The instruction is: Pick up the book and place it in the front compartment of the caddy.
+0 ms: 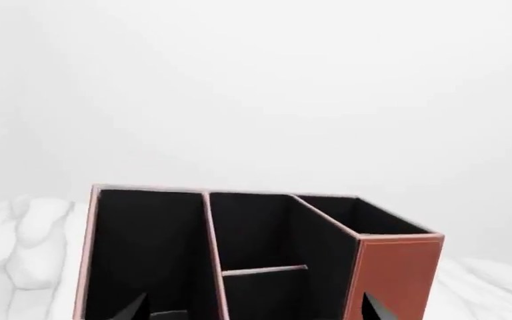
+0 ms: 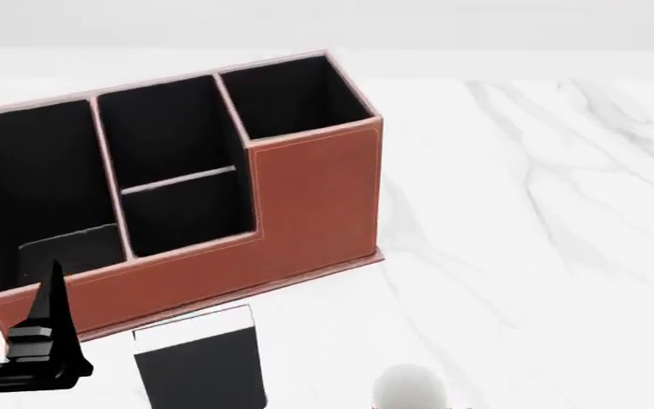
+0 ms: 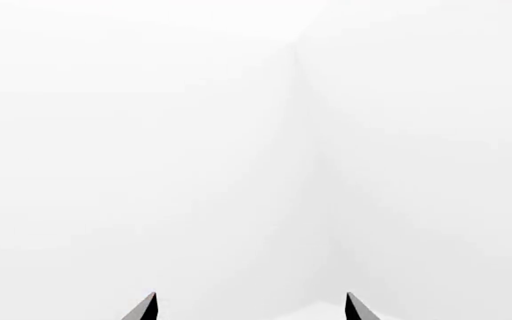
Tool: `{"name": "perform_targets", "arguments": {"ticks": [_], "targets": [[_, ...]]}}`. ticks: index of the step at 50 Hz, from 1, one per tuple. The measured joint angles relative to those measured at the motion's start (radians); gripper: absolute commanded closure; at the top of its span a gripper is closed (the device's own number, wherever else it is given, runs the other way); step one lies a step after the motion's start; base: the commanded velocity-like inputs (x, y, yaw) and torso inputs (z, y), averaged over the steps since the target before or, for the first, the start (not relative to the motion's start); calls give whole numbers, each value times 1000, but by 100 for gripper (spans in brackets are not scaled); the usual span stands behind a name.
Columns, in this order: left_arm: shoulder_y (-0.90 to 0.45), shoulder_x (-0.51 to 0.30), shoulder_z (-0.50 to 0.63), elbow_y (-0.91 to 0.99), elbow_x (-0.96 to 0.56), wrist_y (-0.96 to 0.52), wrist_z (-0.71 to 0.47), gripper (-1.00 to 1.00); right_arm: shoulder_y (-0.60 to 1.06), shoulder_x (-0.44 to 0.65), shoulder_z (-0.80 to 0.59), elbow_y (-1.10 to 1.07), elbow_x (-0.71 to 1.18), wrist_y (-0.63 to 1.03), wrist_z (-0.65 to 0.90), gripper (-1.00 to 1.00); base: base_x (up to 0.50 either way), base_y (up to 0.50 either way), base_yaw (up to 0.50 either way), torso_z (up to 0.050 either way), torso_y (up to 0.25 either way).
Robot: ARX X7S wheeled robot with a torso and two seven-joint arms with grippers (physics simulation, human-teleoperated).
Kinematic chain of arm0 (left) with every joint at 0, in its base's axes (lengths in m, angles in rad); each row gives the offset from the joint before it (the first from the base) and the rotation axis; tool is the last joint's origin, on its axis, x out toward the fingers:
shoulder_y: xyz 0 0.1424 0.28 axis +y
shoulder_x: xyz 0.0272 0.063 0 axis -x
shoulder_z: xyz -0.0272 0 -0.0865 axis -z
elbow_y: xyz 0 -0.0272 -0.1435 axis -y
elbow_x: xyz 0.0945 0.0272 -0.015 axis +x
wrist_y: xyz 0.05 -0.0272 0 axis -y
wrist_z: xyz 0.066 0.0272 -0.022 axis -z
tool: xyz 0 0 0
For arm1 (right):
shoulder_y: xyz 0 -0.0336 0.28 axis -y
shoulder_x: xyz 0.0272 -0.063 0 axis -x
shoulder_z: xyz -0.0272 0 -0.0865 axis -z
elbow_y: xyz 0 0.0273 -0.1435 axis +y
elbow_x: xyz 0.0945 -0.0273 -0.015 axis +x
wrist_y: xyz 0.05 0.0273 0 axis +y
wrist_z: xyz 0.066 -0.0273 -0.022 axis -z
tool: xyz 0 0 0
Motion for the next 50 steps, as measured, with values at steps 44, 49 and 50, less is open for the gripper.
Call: {"name": "perform_targets", "arguments": {"ticks": [44, 49, 50], "targets": [[30, -54, -52, 62, -76, -17, -38, -100, -59, 30, -14, -17, 3, -51, 38, -100, 259, 0, 0, 0, 1], [24, -56, -52, 59, -79, -18, -42, -100, -52, 38, -20, -18, 3, -44, 44, -100, 7, 0, 0, 0, 0], [23, -56, -52, 58, -79, -18, -42, -100, -51, 40, -22, -19, 4, -43, 44, -100, 500, 0, 0, 0, 0]]}}
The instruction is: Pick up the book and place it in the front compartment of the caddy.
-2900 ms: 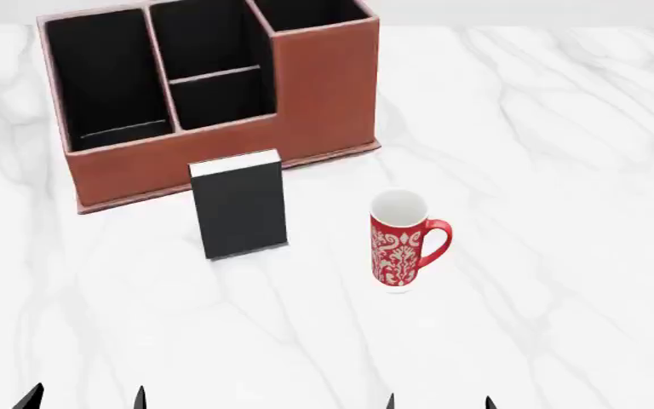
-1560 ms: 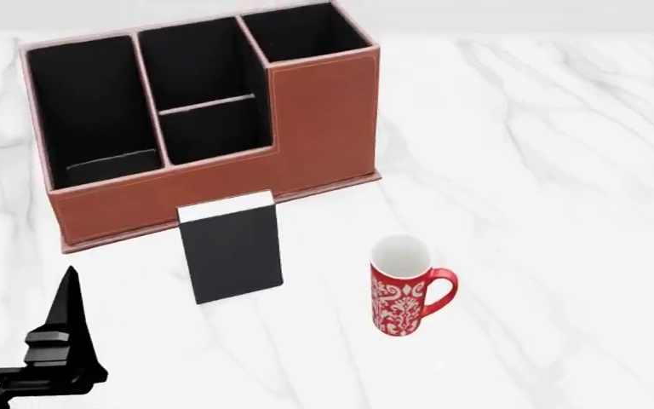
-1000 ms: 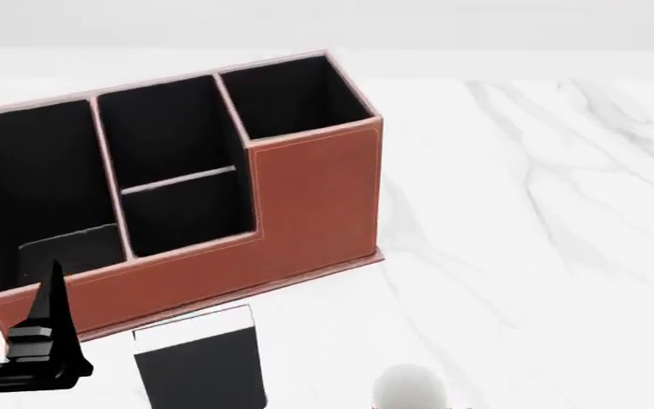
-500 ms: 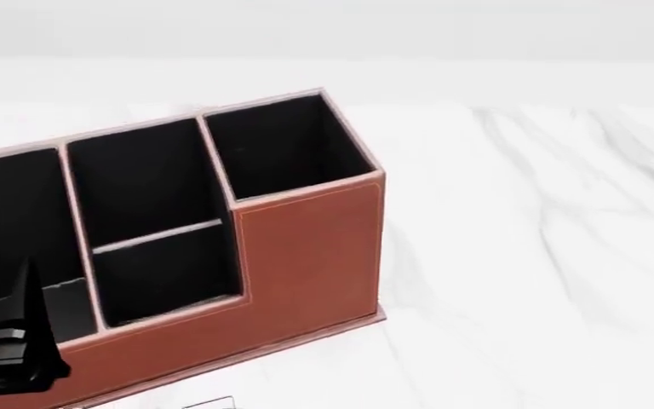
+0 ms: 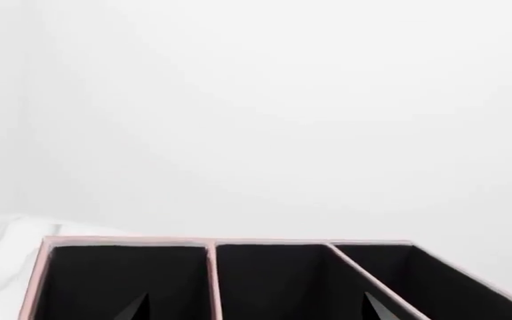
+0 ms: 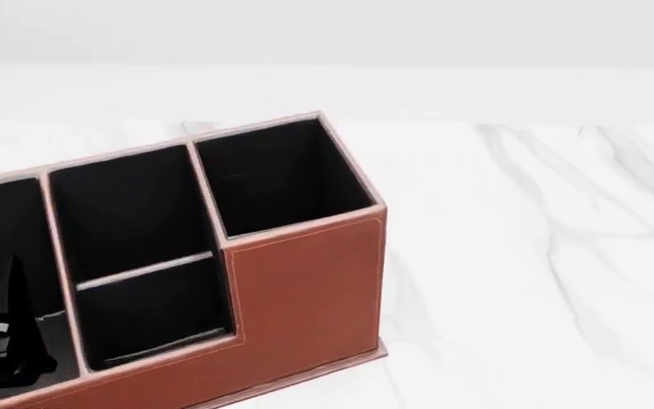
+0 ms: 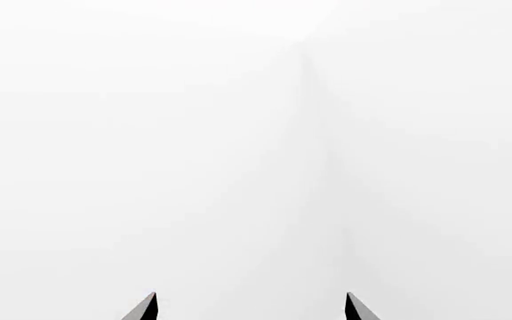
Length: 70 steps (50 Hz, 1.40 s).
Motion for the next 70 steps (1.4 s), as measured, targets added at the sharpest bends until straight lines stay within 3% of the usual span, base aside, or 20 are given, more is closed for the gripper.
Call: {"name": "perform_targets", "arguments": {"ticks": [7, 49, 57, 62, 70], "targets": [[-4, -2, 2, -5, -2, 2, -3, -100, 6, 10, -9, 0, -2, 6, 5, -100, 500, 0, 0, 0, 0], [-11, -16, 4, -16, -18, 13, -19, -100, 1, 29, -24, -3, -58, 5, 54, -100, 1, 97, 0, 0, 0], [-5, -18, 5, -12, -31, 13, -17, -100, -7, 33, -26, -5, -46, 0, 57, -100, 323, 0, 0, 0, 0], [-29, -38, 21, 8, -48, -26, -15, -100, -4, 34, -35, -2, -50, 1, 60, -100, 0, 0, 0, 0, 0], [-175, -90, 41, 43, -156, -179, -3, -100, 2, 38, -47, 0, -57, 2, 64, -100, 0, 0, 0, 0, 0]]}}
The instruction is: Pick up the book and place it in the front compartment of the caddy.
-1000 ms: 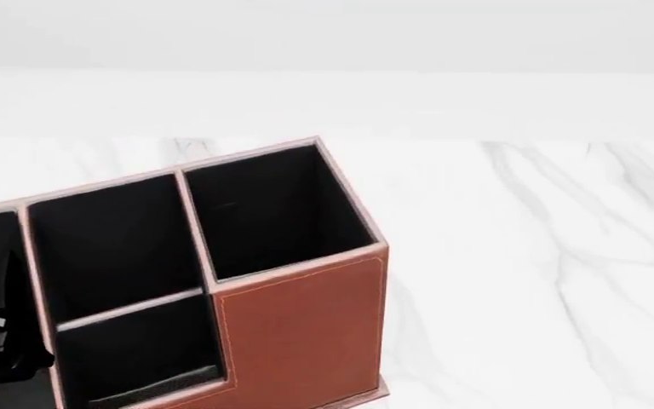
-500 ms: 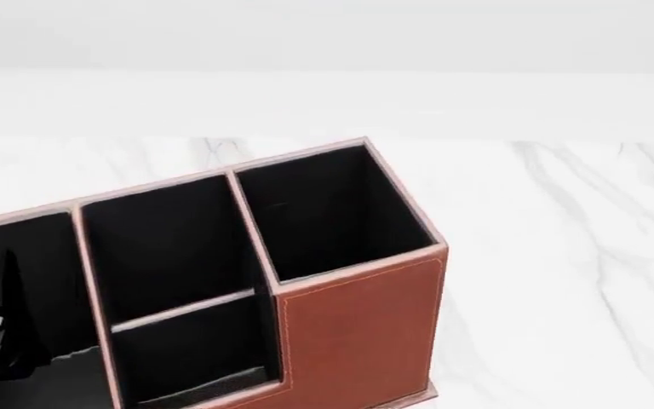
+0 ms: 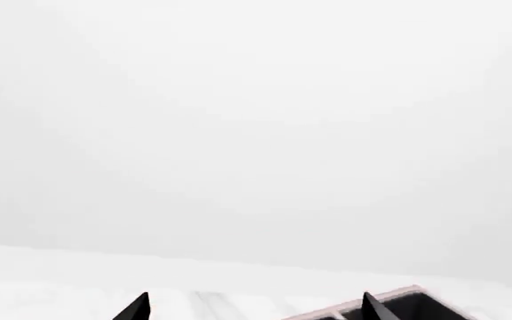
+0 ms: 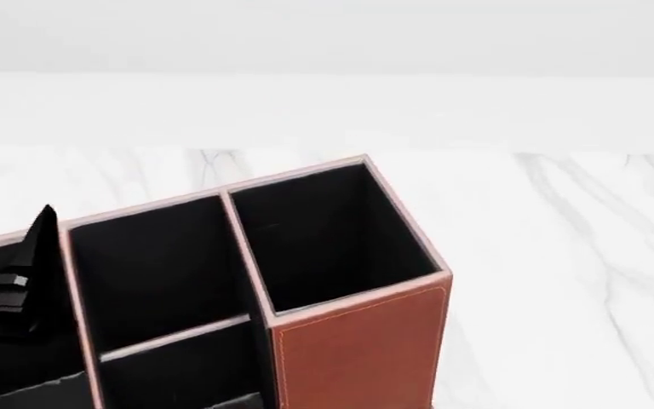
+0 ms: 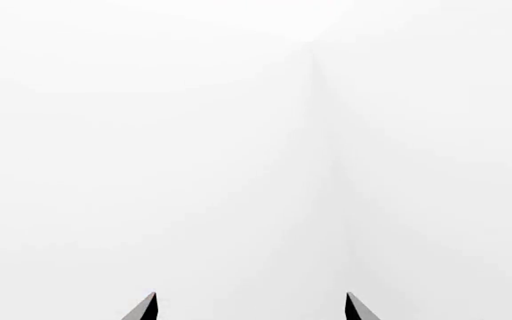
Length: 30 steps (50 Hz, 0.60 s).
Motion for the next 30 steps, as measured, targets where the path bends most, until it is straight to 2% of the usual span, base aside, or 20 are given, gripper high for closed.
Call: {"name": "perform_targets", "arguments": {"ticks": [16, 30], "targets": [[-335, -133, 55, -45, -481, -460, 78, -100, 1, -1, -20, 14, -5, -26, 4, -100, 0, 0, 0, 0, 0], [-416, -205, 164, -19, -638, -647, 173, -100, -9, -6, -28, 19, -7, -57, 9, -100, 0, 0, 0, 0, 0]]}}
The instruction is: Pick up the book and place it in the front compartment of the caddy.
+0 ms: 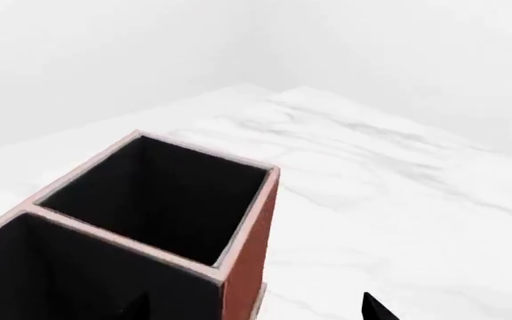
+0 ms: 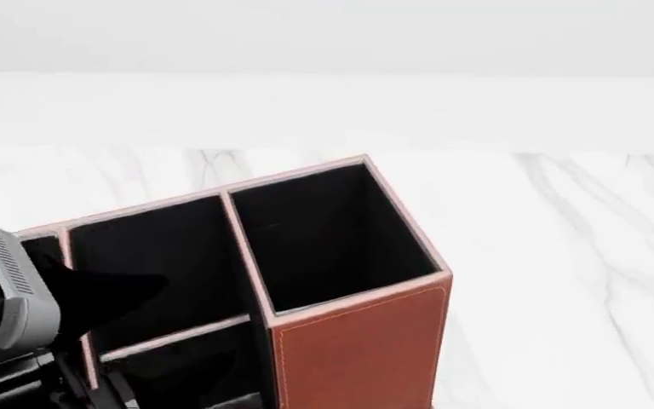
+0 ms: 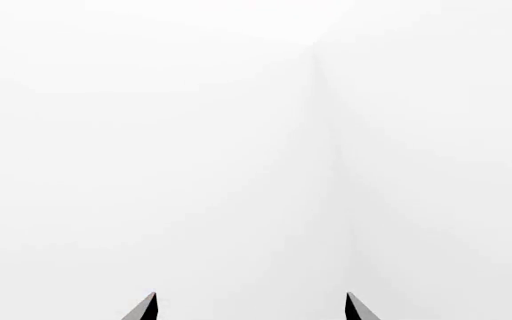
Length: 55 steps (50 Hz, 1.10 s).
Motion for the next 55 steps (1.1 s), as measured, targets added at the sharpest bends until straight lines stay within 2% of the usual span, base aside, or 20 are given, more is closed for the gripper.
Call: {"name": "perform_targets", "arguments": {"ticks": [14, 33, 55], "targets": [[20, -9, 85, 69, -51, -78, -30, -100, -1, 3, -13, 0, -4, -13, 7, -100, 0, 0, 0, 0, 0], [82, 11, 126, 145, -96, -83, -104, -100, -5, 16, -18, -3, 2, -17, 15, -100, 0, 0, 0, 0, 0], [201, -11, 194, 197, 34, -13, -59, -100, 3, 36, -24, -6, 9, -6, 27, -100, 0, 0, 0, 0, 0]]}}
